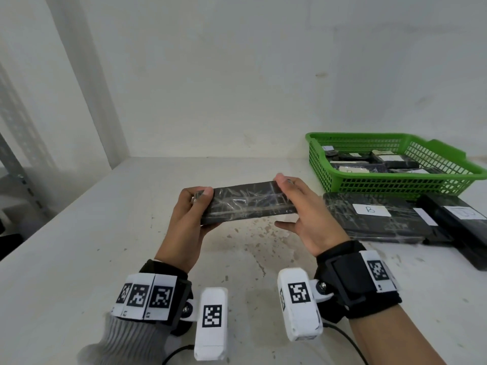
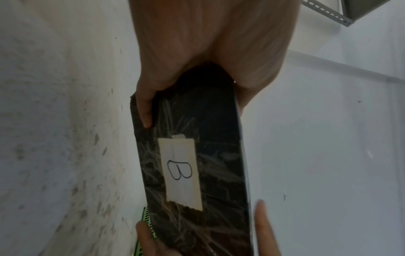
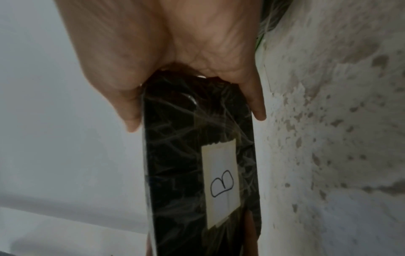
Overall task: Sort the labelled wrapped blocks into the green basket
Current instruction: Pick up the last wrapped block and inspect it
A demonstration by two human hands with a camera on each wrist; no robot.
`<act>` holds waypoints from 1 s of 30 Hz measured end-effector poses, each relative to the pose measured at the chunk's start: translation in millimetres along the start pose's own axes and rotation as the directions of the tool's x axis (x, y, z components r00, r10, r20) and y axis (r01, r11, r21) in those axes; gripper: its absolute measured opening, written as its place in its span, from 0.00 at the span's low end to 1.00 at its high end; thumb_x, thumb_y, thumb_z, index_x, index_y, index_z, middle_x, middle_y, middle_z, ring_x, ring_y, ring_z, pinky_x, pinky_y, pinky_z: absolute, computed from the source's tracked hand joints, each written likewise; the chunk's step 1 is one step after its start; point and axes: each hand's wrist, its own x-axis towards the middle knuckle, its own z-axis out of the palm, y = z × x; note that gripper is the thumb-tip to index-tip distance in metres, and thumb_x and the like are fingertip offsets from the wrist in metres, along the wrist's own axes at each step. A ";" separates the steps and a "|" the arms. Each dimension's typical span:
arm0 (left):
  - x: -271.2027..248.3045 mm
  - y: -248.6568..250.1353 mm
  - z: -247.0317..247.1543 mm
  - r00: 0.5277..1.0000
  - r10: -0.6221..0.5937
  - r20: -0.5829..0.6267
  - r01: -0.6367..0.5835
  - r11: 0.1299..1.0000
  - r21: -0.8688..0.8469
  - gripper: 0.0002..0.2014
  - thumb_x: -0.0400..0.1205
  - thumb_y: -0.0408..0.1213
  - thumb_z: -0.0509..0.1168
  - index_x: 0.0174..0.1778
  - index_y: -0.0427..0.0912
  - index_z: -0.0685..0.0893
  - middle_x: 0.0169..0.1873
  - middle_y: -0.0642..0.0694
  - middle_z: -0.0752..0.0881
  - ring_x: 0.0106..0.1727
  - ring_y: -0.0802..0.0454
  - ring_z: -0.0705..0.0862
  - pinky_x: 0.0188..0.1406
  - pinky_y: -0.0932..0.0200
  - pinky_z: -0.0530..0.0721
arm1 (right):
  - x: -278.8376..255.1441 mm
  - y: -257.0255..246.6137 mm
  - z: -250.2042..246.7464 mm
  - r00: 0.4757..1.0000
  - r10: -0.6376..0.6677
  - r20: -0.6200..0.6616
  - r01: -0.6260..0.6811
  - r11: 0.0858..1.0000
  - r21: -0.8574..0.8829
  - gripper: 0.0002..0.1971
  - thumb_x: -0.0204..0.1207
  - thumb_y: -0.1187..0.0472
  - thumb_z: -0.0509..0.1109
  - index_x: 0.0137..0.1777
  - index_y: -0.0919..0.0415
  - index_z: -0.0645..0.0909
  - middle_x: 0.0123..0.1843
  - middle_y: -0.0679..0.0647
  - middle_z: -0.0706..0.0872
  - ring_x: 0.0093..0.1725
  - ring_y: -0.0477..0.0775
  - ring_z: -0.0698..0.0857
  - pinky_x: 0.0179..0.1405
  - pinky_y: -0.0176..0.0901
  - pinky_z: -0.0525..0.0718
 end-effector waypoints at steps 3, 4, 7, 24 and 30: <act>-1.2 0.4 2.5 1.000 0.010 -0.002 -0.010 1.000 0.002 0.04 0.86 0.39 0.62 0.51 0.43 0.79 0.49 0.45 0.84 0.49 0.53 0.85 0.54 0.50 0.87 | -0.9 1.3 0.0 1.000 0.000 -0.001 0.000 1.000 -0.018 0.27 0.65 0.35 0.71 0.60 0.48 0.79 0.54 0.34 0.85 0.56 0.35 0.81 0.62 0.56 0.80; -1.3 0.7 2.0 1.000 0.014 0.006 -0.014 1.000 -0.009 0.05 0.84 0.41 0.64 0.51 0.43 0.79 0.48 0.46 0.84 0.49 0.53 0.86 0.53 0.51 0.87 | -0.6 2.0 1.0 1.000 0.001 -0.022 -0.002 1.000 -0.014 0.21 0.69 0.41 0.74 0.58 0.50 0.80 0.49 0.36 0.87 0.53 0.38 0.84 0.61 0.55 0.81; -0.9 0.3 -1.0 0.998 -0.004 0.055 0.005 1.000 -0.025 0.18 0.73 0.46 0.75 0.53 0.44 0.79 0.48 0.46 0.86 0.49 0.52 0.88 0.51 0.55 0.87 | 0.7 4.3 2.8 0.998 -0.002 -0.059 0.005 0.999 0.049 0.11 0.75 0.54 0.76 0.54 0.53 0.81 0.47 0.46 0.88 0.50 0.45 0.86 0.60 0.59 0.87; -4.9 -0.6 0.5 0.997 0.019 0.081 -0.023 0.998 0.055 0.28 0.64 0.38 0.77 0.58 0.47 0.75 0.54 0.37 0.87 0.47 0.50 0.91 0.49 0.61 0.86 | 4.9 9.6 -1.5 0.999 0.035 0.002 -0.035 0.997 0.067 0.21 0.67 0.61 0.82 0.56 0.51 0.78 0.44 0.49 0.91 0.49 0.50 0.90 0.56 0.60 0.89; -2.5 0.0 -3.5 0.996 0.040 0.075 -0.044 0.997 0.060 0.28 0.64 0.38 0.77 0.58 0.48 0.77 0.56 0.38 0.85 0.46 0.53 0.91 0.48 0.62 0.86 | 5.0 11.3 -5.7 0.993 0.040 0.111 -0.038 0.999 -0.019 0.42 0.43 0.46 0.86 0.62 0.47 0.76 0.64 0.56 0.84 0.62 0.55 0.86 0.59 0.58 0.88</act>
